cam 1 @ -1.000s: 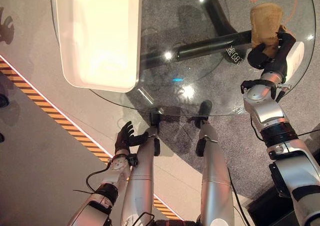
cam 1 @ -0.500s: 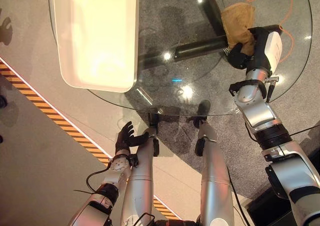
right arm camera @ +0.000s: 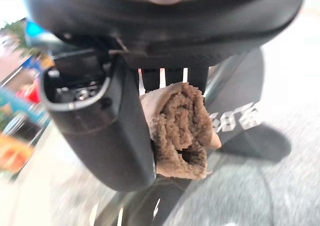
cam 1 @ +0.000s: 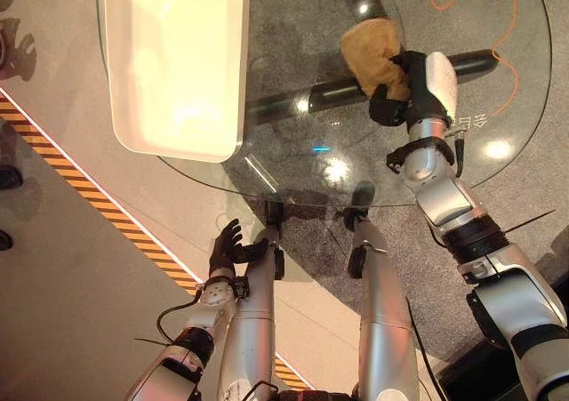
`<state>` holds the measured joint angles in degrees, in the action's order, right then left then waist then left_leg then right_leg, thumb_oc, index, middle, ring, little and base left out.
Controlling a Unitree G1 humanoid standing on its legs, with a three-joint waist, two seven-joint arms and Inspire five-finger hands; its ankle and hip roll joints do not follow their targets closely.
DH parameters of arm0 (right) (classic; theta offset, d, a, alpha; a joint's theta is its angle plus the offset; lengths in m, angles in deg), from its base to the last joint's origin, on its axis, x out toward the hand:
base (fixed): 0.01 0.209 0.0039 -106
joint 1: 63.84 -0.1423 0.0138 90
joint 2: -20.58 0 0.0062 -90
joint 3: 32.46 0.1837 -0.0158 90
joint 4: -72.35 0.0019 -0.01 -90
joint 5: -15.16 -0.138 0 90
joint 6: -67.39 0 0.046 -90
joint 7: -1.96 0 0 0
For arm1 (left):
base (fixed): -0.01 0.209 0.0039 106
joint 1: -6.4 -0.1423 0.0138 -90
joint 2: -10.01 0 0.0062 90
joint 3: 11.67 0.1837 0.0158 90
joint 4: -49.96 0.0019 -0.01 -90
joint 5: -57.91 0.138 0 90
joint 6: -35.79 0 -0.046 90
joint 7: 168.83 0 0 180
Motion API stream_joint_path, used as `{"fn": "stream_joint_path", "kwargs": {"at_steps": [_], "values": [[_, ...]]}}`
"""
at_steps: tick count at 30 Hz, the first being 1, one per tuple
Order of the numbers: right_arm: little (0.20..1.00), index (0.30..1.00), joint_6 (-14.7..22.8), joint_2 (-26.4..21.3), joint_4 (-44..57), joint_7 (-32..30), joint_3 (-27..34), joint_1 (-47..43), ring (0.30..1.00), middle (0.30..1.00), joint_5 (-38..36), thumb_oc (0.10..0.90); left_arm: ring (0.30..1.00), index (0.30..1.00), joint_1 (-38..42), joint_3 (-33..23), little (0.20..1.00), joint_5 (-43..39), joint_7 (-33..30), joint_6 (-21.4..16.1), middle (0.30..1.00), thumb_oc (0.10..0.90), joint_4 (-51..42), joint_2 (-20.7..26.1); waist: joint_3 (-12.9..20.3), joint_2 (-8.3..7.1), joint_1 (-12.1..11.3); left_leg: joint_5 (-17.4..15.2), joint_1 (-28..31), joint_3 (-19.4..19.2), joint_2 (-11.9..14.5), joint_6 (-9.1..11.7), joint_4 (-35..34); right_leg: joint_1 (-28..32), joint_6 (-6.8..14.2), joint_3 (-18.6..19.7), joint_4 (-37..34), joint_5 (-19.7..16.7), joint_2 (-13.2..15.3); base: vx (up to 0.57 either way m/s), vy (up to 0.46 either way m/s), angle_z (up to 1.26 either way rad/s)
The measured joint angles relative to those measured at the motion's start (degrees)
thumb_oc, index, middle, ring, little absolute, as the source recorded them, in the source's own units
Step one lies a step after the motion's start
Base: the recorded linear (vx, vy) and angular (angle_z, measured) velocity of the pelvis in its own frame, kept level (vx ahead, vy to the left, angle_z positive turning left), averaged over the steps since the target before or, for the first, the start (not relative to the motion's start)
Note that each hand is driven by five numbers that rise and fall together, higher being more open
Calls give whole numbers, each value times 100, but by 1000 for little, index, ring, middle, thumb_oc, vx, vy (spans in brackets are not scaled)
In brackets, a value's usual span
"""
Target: Wipe the table with a cloth and put it in the basket.
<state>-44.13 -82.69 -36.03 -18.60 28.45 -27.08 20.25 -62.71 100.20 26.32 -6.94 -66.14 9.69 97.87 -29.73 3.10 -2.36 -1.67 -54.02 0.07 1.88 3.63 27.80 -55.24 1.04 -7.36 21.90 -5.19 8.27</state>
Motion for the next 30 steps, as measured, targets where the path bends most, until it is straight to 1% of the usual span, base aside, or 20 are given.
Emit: {"fn": "stream_joint_path", "kwargs": {"at_steps": [3,6,8,9,11,13,15,19,24,27,30], "values": [[200,300,124,114,147,443,-382,17,300,300,-17,100,900,900,-5,58,900,3,-10,35,900,800,-45,-12,19,32,-75,23,-1,37,2,28,-54,-7,-17,-32,-1,15,-3,10,-3,6],[200,300,236,534,152,900,-896,88,300,300,-102,100,900,900,-8,127,900,-1,-20,58,900,800,-132,-27,27,46,-185,32,-21,65,2,40,-85,-32,-26,-64,18,53,-1,6,-8,4],[200,300,242,734,149,1035,-1110,216,300,300,-258,100,900,900,-8,177,900,-2,-20,55,900,800,-181,-27,27,46,-236,32,-31,86,-12,41,-87,-40,-21,-89,58,97,18,0,-13,6],[200,300,242,734,149,1035,-1110,216,300,300,-258,100,900,900,-8,177,900,-2,-20,55,900,800,-181,-27,27,46,-236,32,-31,86,-12,41,-87,-40,-21,-89,58,97,18,-1,-7,12],[200,300,292,879,149,1261,-1386,385,300,300,-328,100,900,900,-7,191,900,-4,-17,55,900,800,-250,-22,27,46,-250,32,-87,175,-42,41,-84,-53,-14,-179,89,148,52,1,-19,15],[200,300,403,905,160,1366,-1413,495,300,300,-487,100,900,900,-6,193,900,-10,-17,54,900,800,-294,-19,26,45,-266,32,-119,200,-54,41,-82,-68,-5,-201,91,159,65,0,-23,8],[200,300,415,887,159,1434,-1449,505,300,300,-529,100,900,900,-7,202,900,-10,-17,56,900,800,-292,-15,25,43,-257,32,-117,199,-70,40,-81,-68,6,-194,95,165,78,25,-8,1],[200,300,459,832,143,1462,-1391,544,300,300,-530,100,900,900,-12,214,900,-20,-19,68,900,800,-270,20,11,28,-221,3,-73,193,-75,22,-55,-39,48,-192,182,208,100,16,-9,1],[200,300,461,744,135,1381,-1365,634,300,300,-533,100,900,900,-31,223,900,-35,-19,122,900,800,-256,29,6,11,-215,-1,18,198,-78,17,-47,41,46,-182,197,230,96,11,-1,0],[200,300,493,763,139,1126,-1364,701,300,300,-560,100,900,900,-31,223,900,-40,-19,130,900,800,-256,32,5,9,-210,-1,19,199,-78,17,-46,41,46,-180,201,230,96,0,0,0],[200,300,672,798,139,649,-1277,900,300,300,-659,100,900,900,-31,222,900,-75,-20,127,900,800,-260,33,0,0,-208,-1,14,199,-81,16,-45,41,47,-174,197,231,96,0,0,0]]}}
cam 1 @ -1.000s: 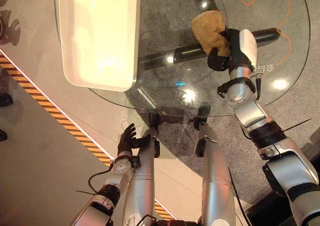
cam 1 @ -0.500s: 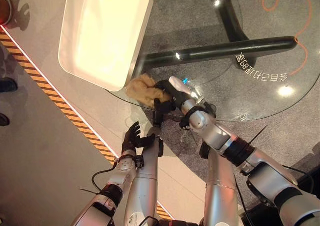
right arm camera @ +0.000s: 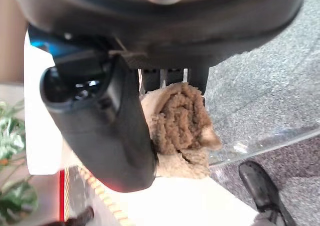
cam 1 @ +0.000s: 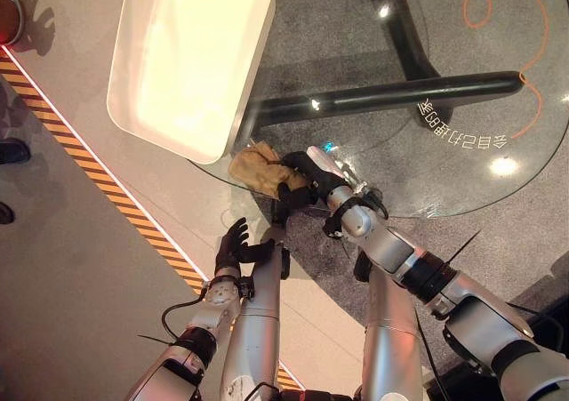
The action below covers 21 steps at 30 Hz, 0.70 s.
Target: Wipe the table with a cloth and put it in the basket.
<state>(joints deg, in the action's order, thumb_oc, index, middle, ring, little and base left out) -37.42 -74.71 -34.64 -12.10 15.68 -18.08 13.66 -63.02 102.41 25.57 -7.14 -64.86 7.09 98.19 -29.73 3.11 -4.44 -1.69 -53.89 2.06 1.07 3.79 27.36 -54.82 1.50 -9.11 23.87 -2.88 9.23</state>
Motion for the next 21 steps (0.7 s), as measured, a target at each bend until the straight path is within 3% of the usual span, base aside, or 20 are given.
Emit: {"fn": "stream_joint_path", "kwargs": {"at_steps": [3,11,21], "values": [[200,300,85,151,4,-533,231,158,300,300,5,100,900,900,0,-5,900,-9,-21,-21,900,800,-18,15,-20,-34,24,-3,-2,0,-7,-5,9,0,1,25,-7,0,-8,0,0,0],[200,300,149,102,23,-1274,972,143,300,300,34,100,900,900,0,-22,900,-19,-78,-96,900,800,-53,27,-49,-99,87,-47,-34,-16,-56,-74,100,1,29,171,-19,-15,-51,0,0,0],[200,300,234,-695,-336,-2326,1713,-409,300,300,6,100,900,900,-11,-215,900,-92,-61,-213,900,800,-123,123,-48,-201,156,-123,-272,-141,-103,-181,282,-118,149,419,-219,-156,-93,-15,-4,-4]]}}
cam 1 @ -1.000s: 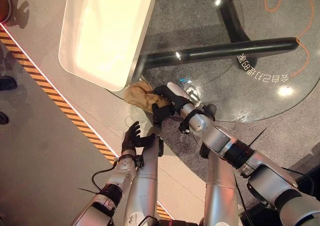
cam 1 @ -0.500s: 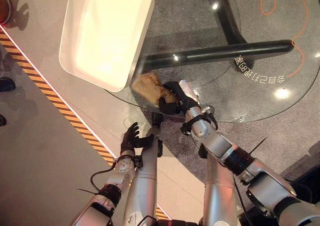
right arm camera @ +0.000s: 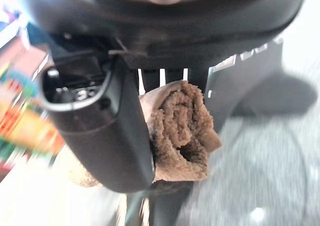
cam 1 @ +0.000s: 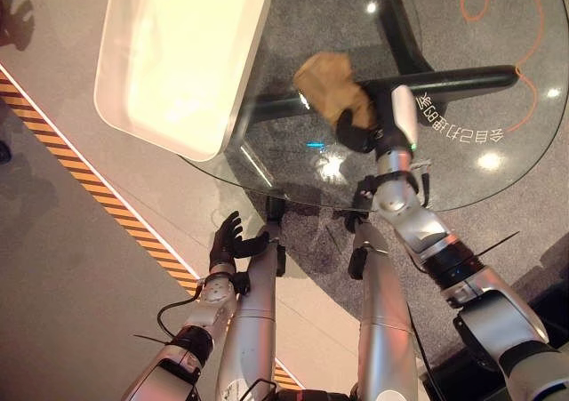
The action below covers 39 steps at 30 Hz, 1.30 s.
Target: Wipe the table with a cloth and put it in the basket.
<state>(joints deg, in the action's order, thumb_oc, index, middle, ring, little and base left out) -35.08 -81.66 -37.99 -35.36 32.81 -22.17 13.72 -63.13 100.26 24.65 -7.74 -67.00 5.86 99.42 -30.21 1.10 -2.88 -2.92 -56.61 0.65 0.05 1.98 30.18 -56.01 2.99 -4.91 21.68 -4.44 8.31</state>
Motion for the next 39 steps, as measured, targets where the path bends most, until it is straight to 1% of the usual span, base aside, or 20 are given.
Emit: {"fn": "stream_joint_path", "kwargs": {"at_steps": [2,6,11,14,16,18,20,23,25,30,34,39], "values": [[200,300,80,-115,-182,-217,67,-87,300,300,-32,100,900,900,0,1,900,-2,2,-1,900,800,15,36,-1,-1,-5,-7,-1,-21,-16,-11,-4,-7,43,47,-20,-26,1,-2,-5,-2],[200,300,178,-312,-344,-563,175,-154,300,300,-150,100,900,900,-13,15,900,-22,3,13,900,800,106,155,-10,-19,-1,-24,-33,-38,-24,-40,6,-16,26,67,-110,-87,0,0,0,0],[200,300,189,-472,-487,-940,393,-170,300,300,-388,100,900,900,-50,16,900,-146,1,10,900,800,213,249,-48,-87,-5,-43,-42,-54,-33,-69,7,-19,35,82,-143,-93,3,0,0,0],[200,300,295,-531,-674,-1218,583,-145,300,300,-638,100,900,900,-54,25,900,-173,13,2,900,800,217,279,-57,-103,-2,-50,-43,-78,-34,-81,7,-16,50,103,-169,-112,5,-2,-3,-1],[200,300,438,-577,-897,-1418,732,-119,300,300,-795,100,900,900,-55,40,900,-198,20,2,900,800,222,308,-63,-115,13,-57,-44,-107,-32,-91,6,-17,64,132,-202,-144,4,-11,-11,-5],[200,300,511,-610,-1062,-1668,994,-23,300,300,-1010,100,900,900,-57,42,900,-209,21,0,900,800,229,318,-67,-124,22,-65,-45,-135,-34,-104,5,-17,80,161,-226,-159,4,-10,-2,-4],[200,300,542,-624,-1141,-1841,1119,20,300,300,-1133,100,900,900,-57,42,900,-217,18,-10,900,800,245,321,-69,-129,41,-69,-45,-163,-33,-111,-3,-15,89,188,-272,-187,0,-4,1,-6],[200,300,646,-626,-1320,-2132,1277,101,300,300,-1335,100,900,900,-75,41,900,-268,19,-13,900,800,265,373,-71,-132,156,-81,-46,-201,-34,-130,-5,-13,102,222,-311,-205,-1,-2,1,-4],[200,300,726,-626,-1325,-2312,1417,226,300,300,-1453,100,900,900,-77,41,900,-287,11,-7,900,800,268,395,-71,-133,189,-82,-46,-203,-31,-131,-11,-13,102,224,-324,-205,-5,0,0,0],[200,300,854,-626,-1353,-2421,1507,277,300,300,-1503,100,900,900,-82,40,900,-298,-11,10,900,800,271,417,-71,-132,252,-82,-45,-206,-23,-131,-13,-15,92,226,-338,-214,-15,0,0,0],[200,300,860,-626,-1312,-2401,1486,243,300,300,-1500,100,900,900,-82,41,900,-300,4,9,900,800,266,394,-71,-130,216,-82,-50,-236,-16,-130,-25,-15,96,246,-391,-237,-20,-4,2,-2],[200,300,856,-626,-1271,-2200,1305,66,300,300,-1415,100,900,900,-81,38,900,-300,29,8,900,800,260,370,-71,-129,143,-81,-50,-235,-14,-129,-45,-18,98,242,-396,-234,-20,0,0,0]]}}
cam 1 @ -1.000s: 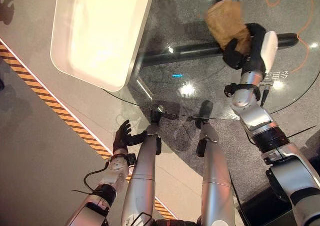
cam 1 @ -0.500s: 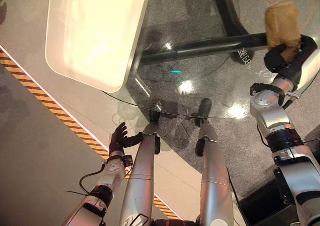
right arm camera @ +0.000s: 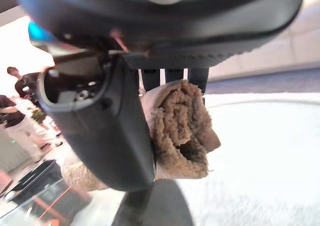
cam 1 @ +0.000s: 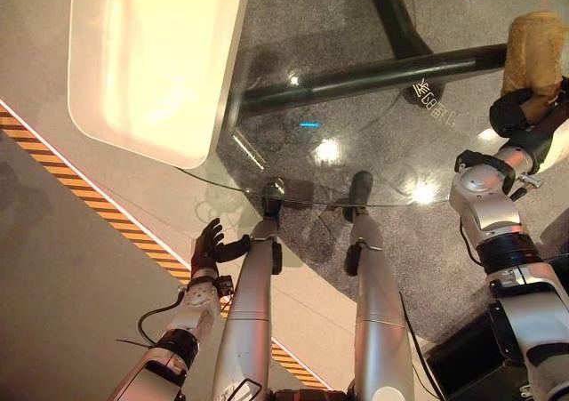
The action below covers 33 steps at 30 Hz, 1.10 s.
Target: Wipe the table with a cloth and put it in the basket.
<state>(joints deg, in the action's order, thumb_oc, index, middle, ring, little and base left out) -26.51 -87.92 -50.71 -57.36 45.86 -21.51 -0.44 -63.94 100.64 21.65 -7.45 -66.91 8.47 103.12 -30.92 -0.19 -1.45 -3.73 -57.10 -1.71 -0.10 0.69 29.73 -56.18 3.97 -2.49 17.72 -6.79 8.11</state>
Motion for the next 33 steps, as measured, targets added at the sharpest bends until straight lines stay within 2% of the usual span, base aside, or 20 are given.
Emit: {"fn": "stream_joint_path", "kwargs": {"at_steps": [6,13,15,19,25,33], "values": [[200,300,-94,1,531,561,-300,-155,300,300,351,100,900,900,-1,-13,900,5,12,0,900,800,1,-17,-1,2,-42,12,5,13,0,16,-65,-20,0,-15,0,1,1,0,0,0],[200,300,-553,34,1247,1712,-768,-158,300,300,930,100,900,900,-1,-59,900,40,33,-1,900,800,3,-65,-5,10,-110,22,11,37,5,31,-73,-20,-1,-37,27,18,1,0,0,0],[200,300,-673,194,1345,1815,-749,-107,300,300,1072,100,900,900,-1,-61,900,48,36,-5,900,800,11,-74,-5,10,-127,28,20,52,3,41,-72,-21,-7,-49,77,48,5,7,10,4],[200,300,-708,277,1347,2051,-758,-124,300,300,1218,100,900,900,-1,-60,900,94,40,-23,900,800,33,-75,-3,13,-112,43,44,61,7,65,-130,-20,-16,-54,109,74,4,46,7,1],[200,300,-870,538,1567,2849,-944,156,300,300,1434,100,900,900,-277,-66,900,108,36,-146,900,800,1,-98,5,27,-47,64,374,87,35,99,-282,252,-48,-98,112,171,-11,0,0,0],[200,300,-830,505,1698,3487,-999,191,300,300,1550,100,900,900,-305,-68,900,109,28,-160,900,800,-7,-68,6,29,17,74,373,116,62,119,-296,253,-61,-142,112,193,-30,0,0,0]]}}
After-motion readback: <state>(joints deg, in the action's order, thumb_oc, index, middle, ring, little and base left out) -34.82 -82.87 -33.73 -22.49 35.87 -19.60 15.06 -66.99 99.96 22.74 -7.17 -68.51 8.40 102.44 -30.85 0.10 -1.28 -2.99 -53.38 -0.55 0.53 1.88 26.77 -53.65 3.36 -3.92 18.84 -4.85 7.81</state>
